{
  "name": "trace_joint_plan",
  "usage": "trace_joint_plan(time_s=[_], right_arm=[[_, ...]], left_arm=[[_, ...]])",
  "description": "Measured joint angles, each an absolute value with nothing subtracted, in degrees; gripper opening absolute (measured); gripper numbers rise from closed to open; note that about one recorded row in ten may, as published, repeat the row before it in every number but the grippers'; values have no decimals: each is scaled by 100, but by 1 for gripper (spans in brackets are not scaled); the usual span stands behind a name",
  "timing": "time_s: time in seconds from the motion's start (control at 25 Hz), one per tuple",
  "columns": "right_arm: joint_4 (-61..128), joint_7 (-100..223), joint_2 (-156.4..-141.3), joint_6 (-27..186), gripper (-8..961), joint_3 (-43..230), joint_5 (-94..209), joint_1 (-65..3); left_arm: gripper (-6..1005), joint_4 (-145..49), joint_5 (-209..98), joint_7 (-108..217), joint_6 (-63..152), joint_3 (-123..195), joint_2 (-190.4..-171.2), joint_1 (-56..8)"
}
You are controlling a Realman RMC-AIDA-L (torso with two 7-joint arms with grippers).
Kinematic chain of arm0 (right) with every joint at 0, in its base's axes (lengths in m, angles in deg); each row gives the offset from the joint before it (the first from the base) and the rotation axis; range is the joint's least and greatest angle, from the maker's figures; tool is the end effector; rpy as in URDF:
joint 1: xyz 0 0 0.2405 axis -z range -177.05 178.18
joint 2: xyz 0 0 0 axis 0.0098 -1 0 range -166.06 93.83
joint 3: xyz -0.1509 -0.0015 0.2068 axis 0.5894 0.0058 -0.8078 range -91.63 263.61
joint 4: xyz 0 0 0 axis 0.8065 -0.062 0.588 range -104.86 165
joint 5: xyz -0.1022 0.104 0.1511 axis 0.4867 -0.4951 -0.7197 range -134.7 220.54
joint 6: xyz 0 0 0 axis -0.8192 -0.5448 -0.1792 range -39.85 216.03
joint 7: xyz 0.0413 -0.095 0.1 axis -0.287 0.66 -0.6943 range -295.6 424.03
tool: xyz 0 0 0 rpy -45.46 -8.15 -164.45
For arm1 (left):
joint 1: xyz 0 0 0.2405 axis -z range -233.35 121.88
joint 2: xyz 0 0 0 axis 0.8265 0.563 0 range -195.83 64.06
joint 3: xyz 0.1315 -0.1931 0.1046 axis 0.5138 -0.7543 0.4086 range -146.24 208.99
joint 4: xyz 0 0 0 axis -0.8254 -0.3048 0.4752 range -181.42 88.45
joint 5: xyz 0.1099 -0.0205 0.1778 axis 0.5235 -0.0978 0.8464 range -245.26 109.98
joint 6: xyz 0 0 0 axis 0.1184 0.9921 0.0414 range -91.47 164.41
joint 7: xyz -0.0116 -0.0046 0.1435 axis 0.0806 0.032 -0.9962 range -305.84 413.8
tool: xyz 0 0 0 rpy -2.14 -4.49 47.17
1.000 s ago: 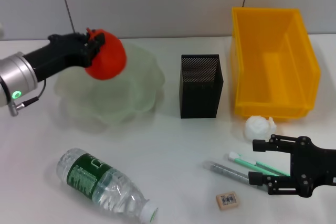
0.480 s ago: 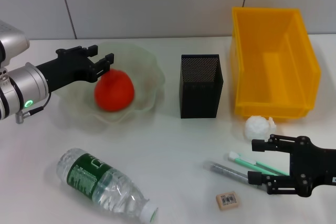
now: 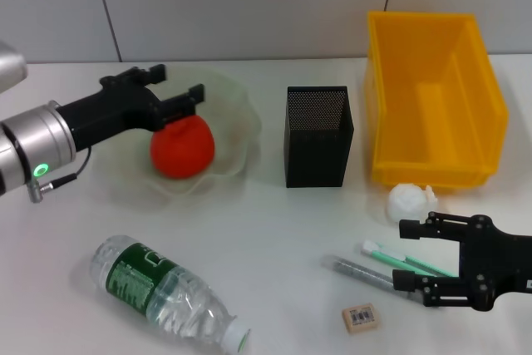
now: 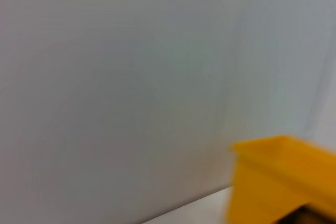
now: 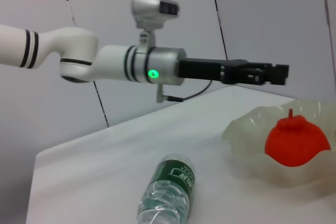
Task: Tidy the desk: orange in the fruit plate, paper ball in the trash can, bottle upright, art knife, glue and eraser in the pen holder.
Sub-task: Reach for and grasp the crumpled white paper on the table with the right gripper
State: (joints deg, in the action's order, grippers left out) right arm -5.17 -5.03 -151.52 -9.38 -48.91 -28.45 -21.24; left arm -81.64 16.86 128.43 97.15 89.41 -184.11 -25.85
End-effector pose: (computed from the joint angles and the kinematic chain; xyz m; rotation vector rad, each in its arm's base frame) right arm 0.2955 0.2768 0.0125 -2.7940 0.5157 0.7632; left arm -0.2538 0.3898 0.0007 -2.3121 -0.6328 -0.7282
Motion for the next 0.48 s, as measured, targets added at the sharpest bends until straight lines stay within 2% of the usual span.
trace_joint_plan(time_s=[0.12, 0.24, 0.28, 0.48], right_arm=[[-517, -503, -15155, -939, 757, -4962, -2845, -2126], [-517, -495, -15179, -960, 755, -5174, -2846, -2148], [-517, -491, -15193, -972, 754, -5274, -2847, -2166], [-517, -522, -15213, -1014, 751, -5512, -2866, -2250]], left_arm=[[769, -8281, 1656, 12988, 10556, 8888, -18372, -2703], [797, -8342, 1656, 13293, 11537, 8867, -18242, -2816], [797, -8337, 1665, 13430, 12059, 8869, -18162, -2871], [796, -8333, 1837, 13427, 12871, 8938, -18077, -3054]])
